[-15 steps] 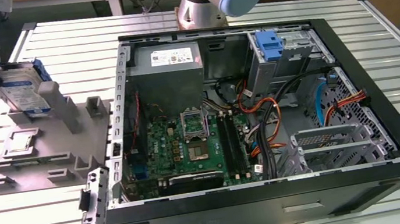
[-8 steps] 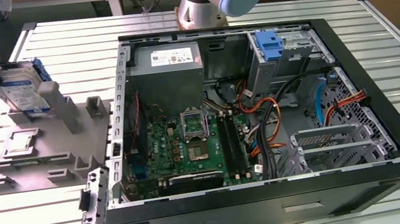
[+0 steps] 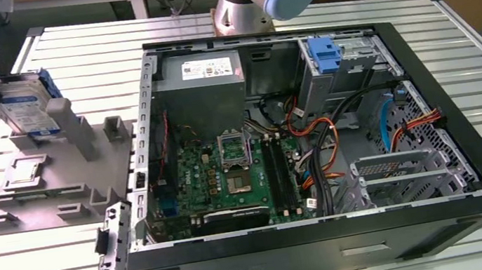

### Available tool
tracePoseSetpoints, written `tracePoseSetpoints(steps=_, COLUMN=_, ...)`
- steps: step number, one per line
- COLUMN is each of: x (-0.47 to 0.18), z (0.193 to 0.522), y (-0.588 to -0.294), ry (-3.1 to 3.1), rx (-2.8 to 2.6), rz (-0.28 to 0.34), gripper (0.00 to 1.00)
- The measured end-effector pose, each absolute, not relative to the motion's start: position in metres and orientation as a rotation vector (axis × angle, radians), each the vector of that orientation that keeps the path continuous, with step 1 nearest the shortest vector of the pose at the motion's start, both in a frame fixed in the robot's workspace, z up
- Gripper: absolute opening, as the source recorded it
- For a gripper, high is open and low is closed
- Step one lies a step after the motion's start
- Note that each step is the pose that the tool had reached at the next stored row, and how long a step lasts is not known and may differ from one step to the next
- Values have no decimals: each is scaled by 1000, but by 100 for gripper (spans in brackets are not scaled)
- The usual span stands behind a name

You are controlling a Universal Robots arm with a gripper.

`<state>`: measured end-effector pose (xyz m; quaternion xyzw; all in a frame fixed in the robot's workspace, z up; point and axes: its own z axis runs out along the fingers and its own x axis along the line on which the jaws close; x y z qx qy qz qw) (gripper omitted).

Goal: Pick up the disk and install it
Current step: 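Pick up the disk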

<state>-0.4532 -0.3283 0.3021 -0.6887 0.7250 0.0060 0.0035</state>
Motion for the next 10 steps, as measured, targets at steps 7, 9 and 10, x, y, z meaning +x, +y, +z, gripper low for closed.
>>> tracePoseSetpoints(steps=7, x=-453, z=304, y=-328, ry=2273, rx=-2159, rz=19, gripper=36)
tracePoseSetpoints(steps=9, x=-453, z=305, y=-328, ry=2273, rx=-2159, rz=19, gripper=36)
tracePoseSetpoints(steps=10, x=-453, z=305, y=-328, ry=2273, rx=-2159, rz=19, gripper=36)
